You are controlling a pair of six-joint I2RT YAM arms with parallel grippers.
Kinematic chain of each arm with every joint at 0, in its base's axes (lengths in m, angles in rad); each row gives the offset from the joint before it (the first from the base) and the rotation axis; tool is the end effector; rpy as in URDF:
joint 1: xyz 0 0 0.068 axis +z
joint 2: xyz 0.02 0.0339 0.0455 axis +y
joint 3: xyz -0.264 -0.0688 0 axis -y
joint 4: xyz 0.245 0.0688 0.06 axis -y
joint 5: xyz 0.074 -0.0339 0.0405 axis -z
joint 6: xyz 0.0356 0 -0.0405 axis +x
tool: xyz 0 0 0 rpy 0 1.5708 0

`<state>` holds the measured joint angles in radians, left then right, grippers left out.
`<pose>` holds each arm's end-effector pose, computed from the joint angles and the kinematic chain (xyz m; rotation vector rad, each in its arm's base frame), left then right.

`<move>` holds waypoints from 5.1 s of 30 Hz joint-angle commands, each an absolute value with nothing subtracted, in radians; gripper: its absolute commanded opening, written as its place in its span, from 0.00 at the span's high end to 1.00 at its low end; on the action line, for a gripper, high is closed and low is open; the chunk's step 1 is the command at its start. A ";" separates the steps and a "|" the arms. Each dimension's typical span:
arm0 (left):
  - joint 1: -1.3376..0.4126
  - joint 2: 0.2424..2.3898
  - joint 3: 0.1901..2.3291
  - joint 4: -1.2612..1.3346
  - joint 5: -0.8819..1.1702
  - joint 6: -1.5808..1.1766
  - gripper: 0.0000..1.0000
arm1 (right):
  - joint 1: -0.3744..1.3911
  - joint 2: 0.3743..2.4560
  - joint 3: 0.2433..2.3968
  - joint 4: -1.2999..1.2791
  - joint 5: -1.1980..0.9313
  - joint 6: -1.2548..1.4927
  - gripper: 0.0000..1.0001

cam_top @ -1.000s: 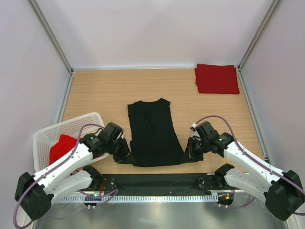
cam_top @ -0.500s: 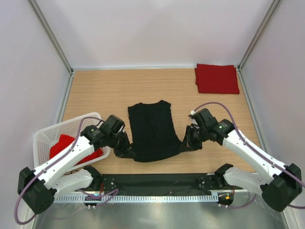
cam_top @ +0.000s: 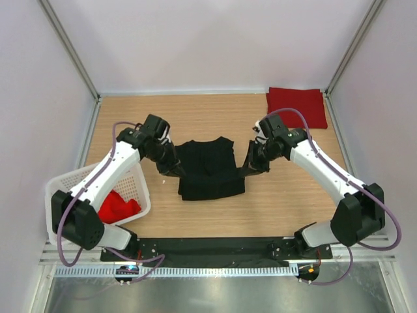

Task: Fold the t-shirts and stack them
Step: Fold the tshirt

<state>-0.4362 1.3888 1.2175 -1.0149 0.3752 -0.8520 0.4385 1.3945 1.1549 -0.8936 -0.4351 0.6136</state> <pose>0.2338 -0.1234 0.2912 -0.5030 2.9133 -0.7939 0.2390 0.1286 0.2773 0.1098 2.8565 0.8646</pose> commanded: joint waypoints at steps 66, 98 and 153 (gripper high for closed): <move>-0.064 2.175 1.835 -0.762 0.407 -0.759 0.50 | 0.314 2.421 1.972 -0.090 -0.726 0.979 0.78; -0.426 2.166 1.738 -0.919 0.137 -0.666 0.58 | 0.457 2.264 1.880 -0.755 -0.250 0.341 0.52; -0.756 1.962 1.383 -0.946 0.134 -0.787 0.74 | 0.321 1.809 1.272 -0.651 -0.586 0.308 0.34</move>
<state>-0.7647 1.9278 1.3102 -0.8829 0.2291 -0.8837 0.3336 1.8187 1.3064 -0.7155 -0.5095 0.2852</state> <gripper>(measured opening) 0.257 0.661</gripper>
